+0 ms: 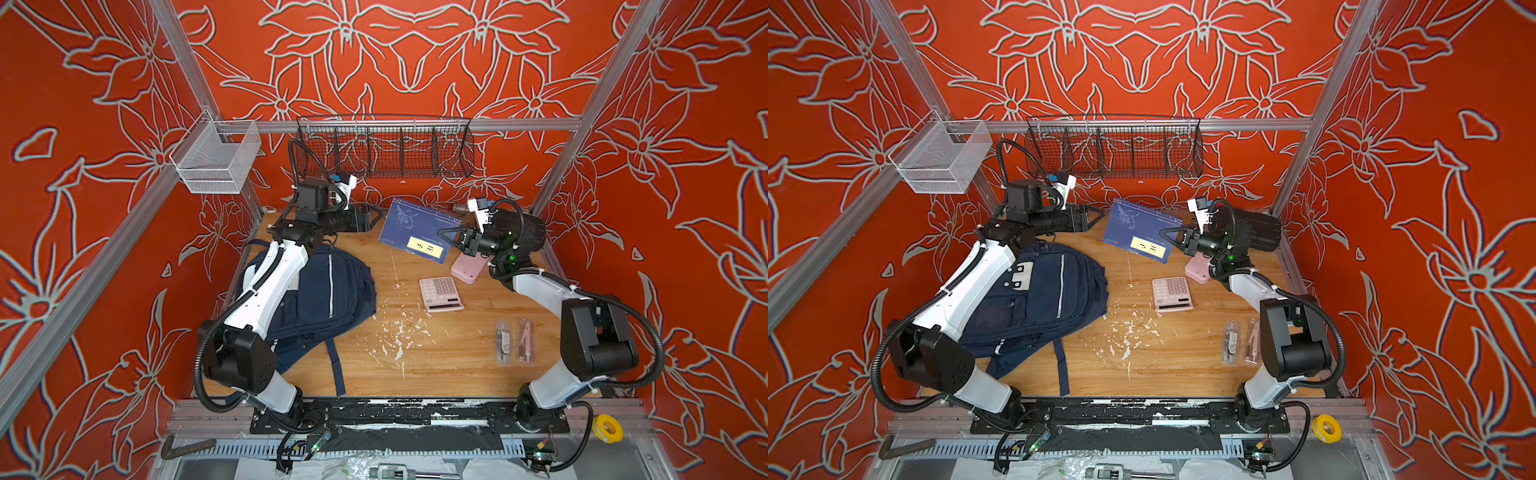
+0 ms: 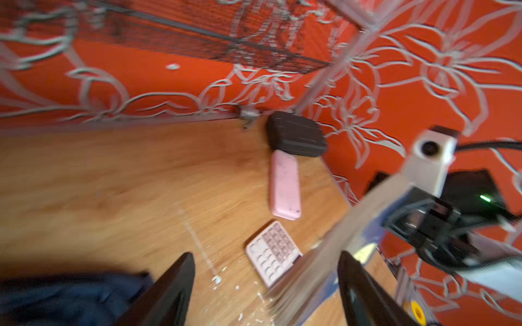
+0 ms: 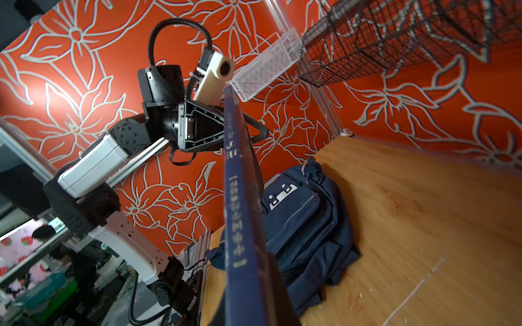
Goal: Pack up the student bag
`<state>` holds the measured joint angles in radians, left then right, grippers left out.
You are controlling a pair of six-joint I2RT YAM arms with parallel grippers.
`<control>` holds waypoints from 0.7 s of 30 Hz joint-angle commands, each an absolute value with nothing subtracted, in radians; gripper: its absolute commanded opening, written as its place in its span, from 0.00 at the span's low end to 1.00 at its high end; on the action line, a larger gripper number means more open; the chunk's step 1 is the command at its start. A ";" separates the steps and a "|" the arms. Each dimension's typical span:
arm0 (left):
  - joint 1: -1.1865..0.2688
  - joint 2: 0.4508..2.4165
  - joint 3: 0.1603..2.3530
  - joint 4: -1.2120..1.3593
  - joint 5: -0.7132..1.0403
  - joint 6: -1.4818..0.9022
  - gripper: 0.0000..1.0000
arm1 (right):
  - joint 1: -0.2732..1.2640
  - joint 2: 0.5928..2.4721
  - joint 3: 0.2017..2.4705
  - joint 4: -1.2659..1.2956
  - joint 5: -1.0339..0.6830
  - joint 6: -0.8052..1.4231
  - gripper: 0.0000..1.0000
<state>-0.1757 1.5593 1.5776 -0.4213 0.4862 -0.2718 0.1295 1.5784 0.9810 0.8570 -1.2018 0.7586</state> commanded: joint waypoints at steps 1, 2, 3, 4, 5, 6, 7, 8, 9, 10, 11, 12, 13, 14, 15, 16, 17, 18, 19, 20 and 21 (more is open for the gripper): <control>-0.169 1.537 1.632 -0.718 0.176 -0.309 0.79 | 0.124 1.447 1.024 0.290 -1.075 0.383 0.00; -0.176 1.545 1.632 -0.772 0.140 -0.316 0.79 | 0.124 1.427 1.046 0.142 -1.037 0.288 0.00; -0.192 1.557 1.628 -0.834 0.092 -0.322 0.79 | 0.123 1.410 1.062 0.025 -0.997 0.227 0.00; -0.216 1.565 1.612 -0.872 0.045 -0.333 0.79 | 0.124 1.397 1.069 -0.042 -0.975 0.189 0.00; -0.240 1.573 1.589 -0.887 0.012 -0.330 0.78 | 0.123 1.387 1.068 -0.077 -0.969 0.177 0.00; -0.274 1.582 1.565 -0.901 -0.042 -0.331 0.77 | 0.124 1.376 1.059 -0.091 -0.964 0.181 0.00; -0.304 1.592 1.541 -0.908 -0.097 -0.339 0.76 | 0.124 1.369 1.048 -0.089 -0.958 0.194 0.00; -0.323 1.605 1.524 -0.914 -0.127 -0.350 0.75 | 0.124 1.363 1.037 -0.084 -0.956 0.207 0.00; -0.336 1.620 1.510 -0.922 -0.143 -0.368 0.73 | 0.125 1.360 1.026 -0.073 -0.957 0.223 0.00; -0.342 1.637 1.501 -0.937 -0.155 -0.394 0.71 | 0.126 1.358 1.016 -0.065 -0.955 0.239 0.00; -0.344 1.653 1.499 -0.952 -0.160 -0.415 0.70 | 0.126 1.359 1.010 -0.063 -0.953 0.247 0.00; -0.346 1.672 1.499 -0.976 -0.172 -0.436 0.70 | 0.127 1.360 1.005 -0.063 -0.951 0.253 0.00; -0.347 1.692 1.499 -0.999 -0.187 -0.452 0.70 | 0.128 1.362 1.002 -0.065 -0.947 0.259 0.00; -0.347 1.712 1.497 -1.017 -0.198 -0.468 0.70 | 0.129 1.365 1.000 -0.069 -0.946 0.261 0.00; -0.347 1.733 1.490 -1.023 -0.199 -0.478 0.70 | 0.133 1.369 1.000 -0.075 -0.945 0.263 0.00; -0.347 1.751 1.480 -1.017 -0.187 -0.480 0.70 | 0.135 1.374 1.000 -0.081 -0.944 0.265 0.00; -0.348 1.769 1.470 -1.011 -0.178 -0.483 0.69 | 0.138 1.380 1.001 -0.085 -0.943 0.267 0.00; -0.348 1.786 1.461 -1.002 -0.173 -0.487 0.69 | 0.139 1.385 1.003 -0.089 -0.943 0.267 0.00; -0.350 1.802 1.458 -1.004 -0.180 -0.495 0.69 | 0.141 1.389 1.006 -0.096 -0.940 0.267 0.00; -0.351 1.819 1.457 -1.009 -0.192 -0.500 0.69 | 0.146 1.393 1.009 -0.103 -0.939 0.267 0.00; -0.351 1.835 1.456 -1.017 -0.205 -0.506 0.69 | 0.146 1.397 1.011 -0.110 -0.939 0.265 0.00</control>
